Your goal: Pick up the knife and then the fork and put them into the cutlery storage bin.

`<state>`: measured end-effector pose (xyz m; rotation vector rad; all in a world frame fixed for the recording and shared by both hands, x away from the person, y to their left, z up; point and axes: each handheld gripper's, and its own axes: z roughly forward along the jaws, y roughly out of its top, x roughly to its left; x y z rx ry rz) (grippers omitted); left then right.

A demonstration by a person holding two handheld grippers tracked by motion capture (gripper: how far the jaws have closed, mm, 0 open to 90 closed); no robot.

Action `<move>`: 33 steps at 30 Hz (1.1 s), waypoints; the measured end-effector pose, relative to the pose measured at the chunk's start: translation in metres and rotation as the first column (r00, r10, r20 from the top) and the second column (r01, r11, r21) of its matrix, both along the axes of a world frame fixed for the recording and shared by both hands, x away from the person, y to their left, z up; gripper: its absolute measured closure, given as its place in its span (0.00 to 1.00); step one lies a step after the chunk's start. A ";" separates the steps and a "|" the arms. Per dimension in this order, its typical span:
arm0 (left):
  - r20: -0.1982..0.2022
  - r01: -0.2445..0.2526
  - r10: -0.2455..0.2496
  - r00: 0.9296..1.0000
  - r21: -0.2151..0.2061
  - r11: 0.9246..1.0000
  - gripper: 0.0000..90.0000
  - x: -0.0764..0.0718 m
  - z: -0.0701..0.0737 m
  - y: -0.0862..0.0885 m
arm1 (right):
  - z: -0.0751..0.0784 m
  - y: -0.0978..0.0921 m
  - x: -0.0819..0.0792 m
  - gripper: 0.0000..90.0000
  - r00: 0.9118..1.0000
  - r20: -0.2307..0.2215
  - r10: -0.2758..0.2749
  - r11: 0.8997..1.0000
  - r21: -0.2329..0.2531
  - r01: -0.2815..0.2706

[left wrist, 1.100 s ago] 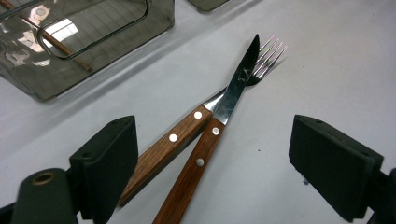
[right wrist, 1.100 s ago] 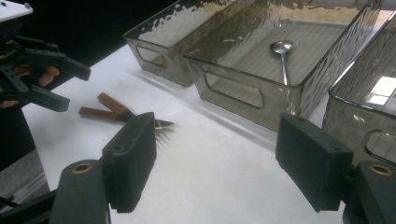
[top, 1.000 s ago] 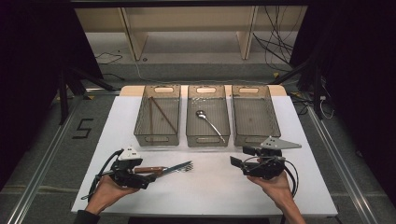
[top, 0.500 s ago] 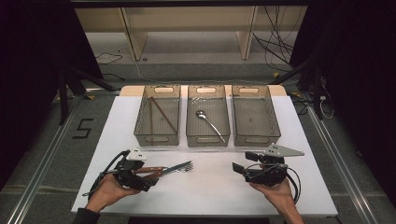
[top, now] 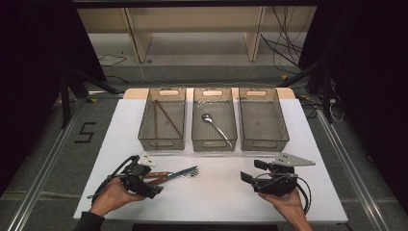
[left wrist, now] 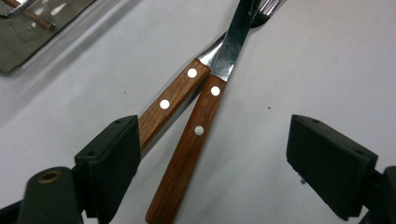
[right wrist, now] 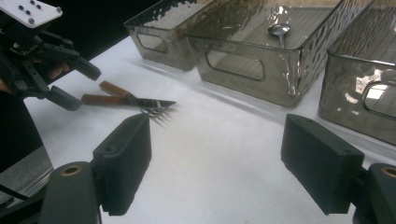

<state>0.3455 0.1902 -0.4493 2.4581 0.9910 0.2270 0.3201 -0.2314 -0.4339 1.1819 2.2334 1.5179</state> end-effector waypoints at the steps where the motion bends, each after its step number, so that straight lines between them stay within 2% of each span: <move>1: -0.004 -0.003 0.003 1.000 0.003 1.000 0.20 0.001 -0.001 0.000 | 0.000 0.000 0.000 0.28 1.000 0.000 0.003 1.000 -0.003 -0.003; 10: -0.047 0.020 -0.017 0.999 0.059 0.998 0.25 0.006 -0.004 -0.004 | -0.002 0.002 0.000 0.28 1.000 -0.003 0.010 1.000 -0.008 -0.010; 20: -0.074 0.055 -0.046 0.996 0.119 0.991 0.42 0.009 -0.007 -0.005 | -0.003 0.003 0.001 0.28 1.000 -0.010 0.019 1.000 -0.012 -0.019; 23: -0.078 0.065 -0.055 0.995 0.144 0.987 0.46 0.011 -0.008 -0.005 | -0.005 0.004 0.001 0.28 1.000 -0.014 0.027 0.999 -0.018 -0.028; 33: -0.109 0.091 -0.074 0.991 0.165 0.982 0.60 0.019 -0.016 -0.008 | -0.004 0.006 0.002 0.28 0.999 -0.015 0.035 0.999 -0.019 -0.035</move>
